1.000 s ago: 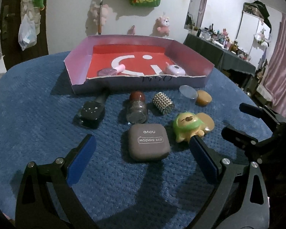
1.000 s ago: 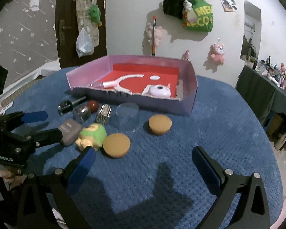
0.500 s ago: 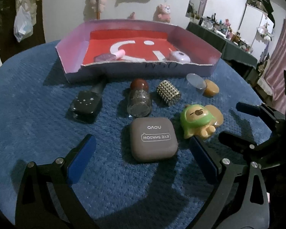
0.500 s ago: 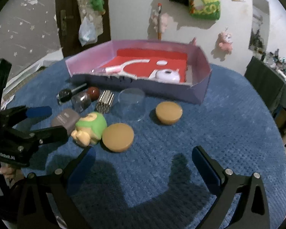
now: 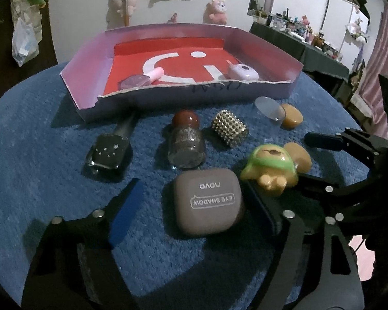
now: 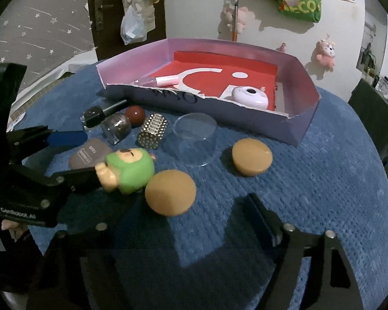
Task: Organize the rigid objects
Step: 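Grasp the grey eye shadow case with left tool while right tool grasps tan sponge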
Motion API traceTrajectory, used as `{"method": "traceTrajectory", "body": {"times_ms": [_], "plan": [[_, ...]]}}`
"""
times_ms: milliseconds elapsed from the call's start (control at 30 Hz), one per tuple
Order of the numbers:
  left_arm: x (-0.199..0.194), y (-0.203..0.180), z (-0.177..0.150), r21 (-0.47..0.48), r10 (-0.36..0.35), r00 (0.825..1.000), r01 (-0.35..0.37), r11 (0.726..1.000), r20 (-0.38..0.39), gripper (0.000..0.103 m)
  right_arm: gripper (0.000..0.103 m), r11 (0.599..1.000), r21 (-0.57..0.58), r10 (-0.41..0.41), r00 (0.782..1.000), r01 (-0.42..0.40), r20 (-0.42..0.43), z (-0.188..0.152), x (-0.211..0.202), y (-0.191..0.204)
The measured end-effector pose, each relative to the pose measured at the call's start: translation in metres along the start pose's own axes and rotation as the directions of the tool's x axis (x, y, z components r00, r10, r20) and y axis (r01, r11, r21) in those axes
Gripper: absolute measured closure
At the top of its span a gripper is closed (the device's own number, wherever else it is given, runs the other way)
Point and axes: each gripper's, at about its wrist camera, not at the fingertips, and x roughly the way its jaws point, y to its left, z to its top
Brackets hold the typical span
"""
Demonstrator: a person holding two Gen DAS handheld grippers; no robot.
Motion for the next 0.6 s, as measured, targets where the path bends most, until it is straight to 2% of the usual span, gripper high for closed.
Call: {"method": "traceTrajectory", "body": {"times_ms": [67, 100, 167, 200, 233, 600], "plan": [[-0.001, 0.0, 0.0, 0.003, -0.021, 1.0, 0.021, 1.0, 0.003, 0.041, 0.033, 1.0, -0.006, 0.001, 1.0, -0.001, 0.008, 0.001, 0.0, 0.001], [-0.001, -0.001, 0.0, 0.007, -0.032, 0.999, 0.032, 0.999, 0.004, 0.049, 0.036, 1.0, -0.006, 0.01, 1.0, -0.01, 0.009, 0.001, 0.0, 0.001], [-0.003, -0.003, -0.001, 0.018, -0.048, 0.999, 0.047, 0.999, 0.006, 0.051, 0.049, 1.0, -0.013, 0.026, 1.0, -0.025, 0.016, 0.002, -0.001, 0.003], [-0.003, -0.004, -0.001, 0.022, -0.045, 0.999, 0.045, 0.999, 0.008, 0.051, 0.058, 0.999, -0.018, 0.033, 0.999, -0.033, 0.021, 0.002, -0.001, 0.005], [-0.004, -0.004, -0.002, 0.024, -0.045, 0.999, 0.045, 0.999, 0.01, 0.051, 0.063, 0.999, -0.022, 0.047, 0.999, -0.046, 0.028, 0.002, -0.002, 0.006], [-0.015, 0.002, 0.005, -0.004, -0.067, 0.997, 0.067, 0.998, 0.043, 0.053, 0.063, 0.998, -0.02, 0.059, 0.993, -0.057, 0.103, 0.006, -0.02, 0.007]]}}
